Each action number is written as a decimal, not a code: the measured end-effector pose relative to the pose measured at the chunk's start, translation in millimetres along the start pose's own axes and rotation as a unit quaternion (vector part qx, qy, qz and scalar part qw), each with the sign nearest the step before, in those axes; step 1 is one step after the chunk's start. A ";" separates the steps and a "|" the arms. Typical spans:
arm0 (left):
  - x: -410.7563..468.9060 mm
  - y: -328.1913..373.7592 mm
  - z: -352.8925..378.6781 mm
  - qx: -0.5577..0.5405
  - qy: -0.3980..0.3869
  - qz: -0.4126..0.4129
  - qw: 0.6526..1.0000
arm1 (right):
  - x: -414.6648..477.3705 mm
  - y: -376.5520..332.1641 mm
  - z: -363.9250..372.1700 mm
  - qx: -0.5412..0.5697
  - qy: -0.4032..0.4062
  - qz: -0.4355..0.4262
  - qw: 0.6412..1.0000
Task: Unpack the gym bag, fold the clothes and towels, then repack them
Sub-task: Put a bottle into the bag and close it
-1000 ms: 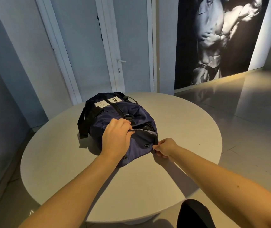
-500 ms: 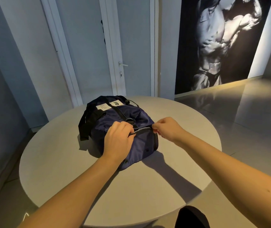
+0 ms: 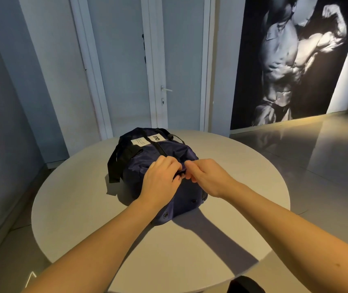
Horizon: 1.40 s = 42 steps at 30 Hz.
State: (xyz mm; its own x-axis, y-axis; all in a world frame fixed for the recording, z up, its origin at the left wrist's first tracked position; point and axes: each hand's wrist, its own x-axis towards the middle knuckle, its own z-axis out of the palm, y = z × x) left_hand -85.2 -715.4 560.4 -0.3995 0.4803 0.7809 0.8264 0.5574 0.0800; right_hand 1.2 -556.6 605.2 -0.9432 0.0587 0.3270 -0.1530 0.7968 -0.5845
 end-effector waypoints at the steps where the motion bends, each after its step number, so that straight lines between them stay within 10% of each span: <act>1: 0.3 0.7 0.8 -0.005 0.003 0.001 1.000 | -0.2 7.0 0.5 -0.005 0.029 0.001 1.000; 14: 1.5 18.2 -4.3 0.023 0.019 -0.084 0.996 | 14.8 30.4 39.4 -0.206 0.180 -0.131 0.953; 29: -84.9 -10.4 3.3 -0.036 0.118 -0.362 0.924 | 6.3 33.3 31.5 -0.104 0.186 0.033 0.976; 34: -105.6 -16.7 25.3 -0.033 -0.086 -0.516 0.852 | 10.3 38.2 27.4 -0.079 0.196 0.063 0.975; 42: -101.6 -23.3 30.6 0.012 -0.275 -0.475 0.836 | 7.5 43.9 29.7 -0.030 0.235 0.122 0.964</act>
State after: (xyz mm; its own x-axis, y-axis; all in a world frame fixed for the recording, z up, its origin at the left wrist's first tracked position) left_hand -75.9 -756.4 460.2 -0.9983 0.0477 -0.0321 0.0263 0.8746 0.4842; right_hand -21.4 -539.0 559.9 -0.7094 0.5028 0.4940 0.0858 0.7572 -0.6475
